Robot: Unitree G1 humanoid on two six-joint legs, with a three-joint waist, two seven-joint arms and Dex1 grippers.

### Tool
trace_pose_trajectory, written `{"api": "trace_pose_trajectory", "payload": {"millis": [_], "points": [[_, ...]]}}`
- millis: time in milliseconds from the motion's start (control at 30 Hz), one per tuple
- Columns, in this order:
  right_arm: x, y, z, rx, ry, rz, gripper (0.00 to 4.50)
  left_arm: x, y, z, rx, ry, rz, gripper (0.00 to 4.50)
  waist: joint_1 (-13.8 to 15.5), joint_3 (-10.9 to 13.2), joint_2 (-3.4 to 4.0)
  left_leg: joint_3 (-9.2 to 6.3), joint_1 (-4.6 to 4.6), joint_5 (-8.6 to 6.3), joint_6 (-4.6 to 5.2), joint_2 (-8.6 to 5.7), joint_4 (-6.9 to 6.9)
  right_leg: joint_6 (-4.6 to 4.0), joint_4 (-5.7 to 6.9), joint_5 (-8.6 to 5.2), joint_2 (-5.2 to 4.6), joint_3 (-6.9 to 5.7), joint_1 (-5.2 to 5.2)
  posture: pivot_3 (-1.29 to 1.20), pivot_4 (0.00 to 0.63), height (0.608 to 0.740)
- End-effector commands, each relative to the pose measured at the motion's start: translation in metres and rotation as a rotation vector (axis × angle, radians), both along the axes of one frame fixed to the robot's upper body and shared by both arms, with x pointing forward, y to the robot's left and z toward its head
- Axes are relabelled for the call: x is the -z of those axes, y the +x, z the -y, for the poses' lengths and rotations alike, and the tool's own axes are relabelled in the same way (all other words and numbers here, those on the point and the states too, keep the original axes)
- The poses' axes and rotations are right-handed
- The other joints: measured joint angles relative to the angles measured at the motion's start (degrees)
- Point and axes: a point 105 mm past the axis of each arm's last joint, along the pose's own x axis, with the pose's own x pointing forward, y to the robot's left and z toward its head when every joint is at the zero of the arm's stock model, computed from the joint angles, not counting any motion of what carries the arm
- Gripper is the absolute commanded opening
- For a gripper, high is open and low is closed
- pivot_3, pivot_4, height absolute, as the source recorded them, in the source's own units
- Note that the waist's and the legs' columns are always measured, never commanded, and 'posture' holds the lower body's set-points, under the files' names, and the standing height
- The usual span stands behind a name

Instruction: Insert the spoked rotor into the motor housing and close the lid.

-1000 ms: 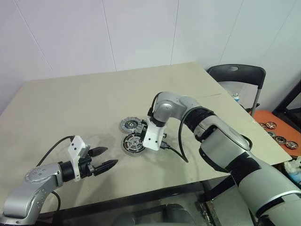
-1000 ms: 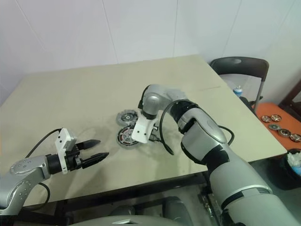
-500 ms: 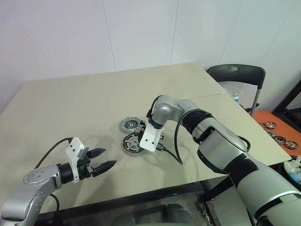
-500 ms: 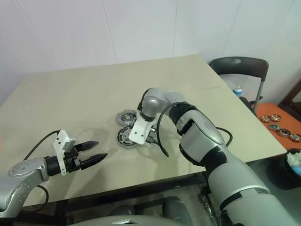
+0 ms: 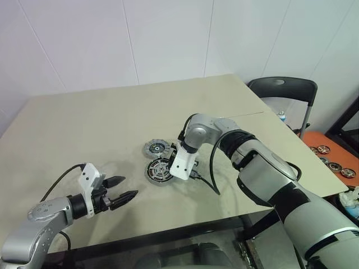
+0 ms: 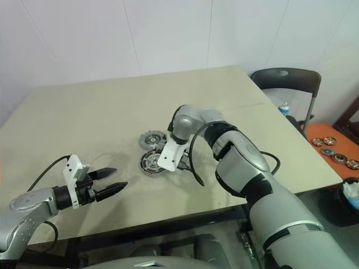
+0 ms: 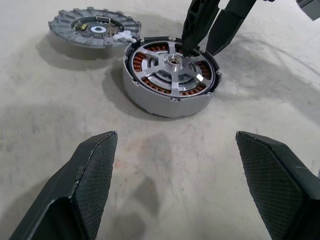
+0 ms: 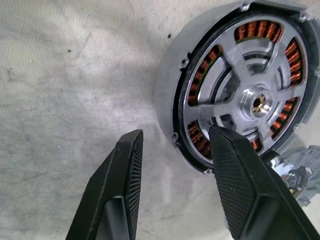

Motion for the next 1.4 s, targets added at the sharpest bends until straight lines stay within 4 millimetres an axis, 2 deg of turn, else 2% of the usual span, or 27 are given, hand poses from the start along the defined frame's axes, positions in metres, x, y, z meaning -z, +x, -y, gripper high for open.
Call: {"api": "trace_pose_trajectory", "payload": {"millis": [33,133,267,300,500,600,733,867,967,1100,1167,1267,1400], "points": [[-0.003,0.001,0.002,0.003,0.009,-0.002,2.15,-0.011,0.003,0.002,0.013,0.010,0.052,4.03,-0.03,0.00,0.00,0.00,0.00,0.00,0.00,0.00,0.00,0.00,0.00,0.00,0.00,0.00,0.00,0.00,0.000,0.740],[-0.002,-0.001,0.002,-0.020,0.019,-0.002,1.55,-0.010,0.002,0.002,0.012,0.011,0.049,4.03,-0.01,0.00,0.00,0.00,0.00,0.00,0.00,0.00,0.00,0.00,0.00,0.00,0.00,0.00,0.00,0.00,0.000,0.740],[-0.004,-0.002,-0.005,-0.020,0.054,-0.010,0.26,-0.010,0.002,0.003,0.012,0.009,0.047,4.03,0.00,-0.03,-0.04,0.00,0.01,0.00,0.00,0.00,0.00,0.00,-0.01,0.00,0.00,0.00,0.02,0.00,0.000,0.740],[-0.005,-0.003,-0.006,-0.022,0.061,-0.009,0.06,-0.010,0.002,0.003,0.012,0.009,0.047,4.03,-0.01,-0.03,-0.05,0.00,0.04,0.00,0.00,0.00,0.00,0.00,0.00,0.00,0.00,0.00,0.04,0.00,0.000,0.740],[-0.012,-0.001,-0.010,-0.012,0.062,-0.008,0.06,-0.009,0.003,0.003,0.009,0.006,0.050,4.03,-0.08,-0.01,-0.02,0.00,0.06,0.00,0.00,0.03,0.01,0.00,0.02,0.00,0.03,0.01,0.04,0.00,0.000,0.740],[-0.021,-0.001,-0.011,0.056,0.044,-0.068,0.06,-0.009,0.004,0.004,0.010,0.004,0.051,4.03,-0.03,-0.01,-0.01,0.00,0.04,0.00,0.00,0.02,0.02,-0.01,0.01,0.00,0.02,0.01,0.04,0.00,0.000,0.740],[-0.039,-0.008,-0.014,0.241,0.010,-0.280,0.06,-0.008,0.007,0.007,0.018,-0.003,0.054,4.03,0.05,0.00,0.00,-0.02,-0.01,0.00,0.01,0.02,0.02,0.00,-0.04,0.01,0.01,-0.01,0.03,0.00,0.000,0.740],[-0.058,-0.011,-0.028,0.450,0.057,-0.431,0.06,-0.007,0.011,0.009,0.025,-0.009,0.057,4.03,0.05,0.02,0.02,-0.04,-0.06,0.00,0.01,0.00,0.02,0.00,-0.04,0.01,-0.02,-0.02,-0.02,0.00,0.000,0.740],[-0.069,-0.015,-0.025,0.608,0.051,-0.529,0.06,-0.006,0.013,0.012,0.031,-0.013,0.056,4.03,0.16,0.02,0.03,-0.06,-0.14,0.00,0.00,0.01,0.02,0.00,-0.03,0.01,-0.02,-0.02,-0.11,0.00,0.000,0.740],[-0.076,-0.025,-0.020,0.727,0.014,-0.616,0.06,-0.003,0.015,0.014,0.037,-0.021,0.055,4.03,0.46,0.00,0.00,-0.06,-0.33,-0.01,0.01,-0.01,0.03,0.00,-0.08,0.01,-0.07,-0.03,-0.26,0.00,0.000,0.740],[-0.070,-0.030,-0.015,0.753,-0.025,-0.619,0.06,-0.003,0.016,0.017,0.041,-0.025,0.054,4.03,0.50,-0.02,-0.02,-0.06,-0.46,-0.01,0.01,-0.02,0.07,0.01,-0.09,0.01,-0.09,-0.04,-0.38,0.00,0.000,0.740],[-0.050,-0.040,-0.007,0.802,-0.102,-0.638,0.06,-0.003,0.018,0.019,0.043,-0.031,0.060,4.03,0.52,-0.05,-0.07,-0.07,-0.89,0.00,0.00,-0.03,0.19,0.01,-0.03,0.03,-0.12,-0.05,-0.82,0.00,0.000,0.740],[-0.033,-0.048,-0.014,0.891,-0.128,-0.675,0.06,-0.002,0.017,0.019,0.038,-0.033,0.061,4.03,0.33,-0.04,-0.06,-0.04,-0.92,-0.01,0.00,-0.03,0.18,0.01,-0.05,0.03,-0.13,-0.06,-0.85,0.00,0.000,0.740]]}}
